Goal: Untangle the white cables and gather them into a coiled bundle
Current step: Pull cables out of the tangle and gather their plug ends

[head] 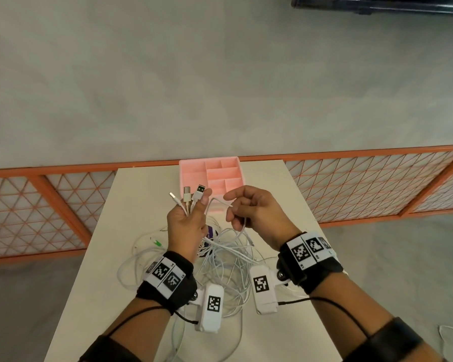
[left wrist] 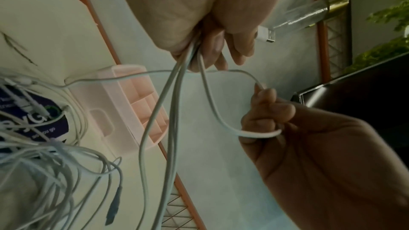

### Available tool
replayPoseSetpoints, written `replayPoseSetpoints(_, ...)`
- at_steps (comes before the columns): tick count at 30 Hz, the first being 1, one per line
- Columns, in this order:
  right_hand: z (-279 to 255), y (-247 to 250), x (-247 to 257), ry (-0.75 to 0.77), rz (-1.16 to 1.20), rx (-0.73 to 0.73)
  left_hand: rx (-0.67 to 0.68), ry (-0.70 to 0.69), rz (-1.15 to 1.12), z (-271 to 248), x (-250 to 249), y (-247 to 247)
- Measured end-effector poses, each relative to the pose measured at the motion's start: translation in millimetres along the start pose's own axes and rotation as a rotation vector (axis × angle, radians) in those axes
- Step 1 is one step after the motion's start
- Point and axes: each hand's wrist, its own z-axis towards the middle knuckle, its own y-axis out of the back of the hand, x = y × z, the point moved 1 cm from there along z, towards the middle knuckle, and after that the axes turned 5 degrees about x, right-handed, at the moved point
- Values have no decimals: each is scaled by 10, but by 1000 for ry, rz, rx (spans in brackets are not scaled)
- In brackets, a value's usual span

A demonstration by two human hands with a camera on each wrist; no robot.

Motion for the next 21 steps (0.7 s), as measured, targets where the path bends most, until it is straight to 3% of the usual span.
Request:
replayPoseSetpoints(3,-8,-38,47,58,23,26,104,44,7,4,49,5)
replayPoseSetpoints(5,14,-35,113,183,71,-53,132,88,16,-16,77,-9)
replayPoseSetpoints(9,71,73,198,289,129,-245,55,214,-72,-48,145,14)
replayPoseSetpoints(11,64,141,113,180,-33,-257,12,255,-126,-52,187,53)
replayPoseSetpoints(14,36,269,-129,-130,-628,-196,-4,273,-8,-84,244,111)
replayPoseSetpoints(16,7,264,-253,-242,-967,-81,36,288,154,-113,275,99)
replayPoseSetpoints(18,6,172,-329,-229,-1100,35,78,302,269,-144,319,42)
replayPoseSetpoints(21,34,64,-373,-237,-1114,154,83,293,305,-167,365,-22)
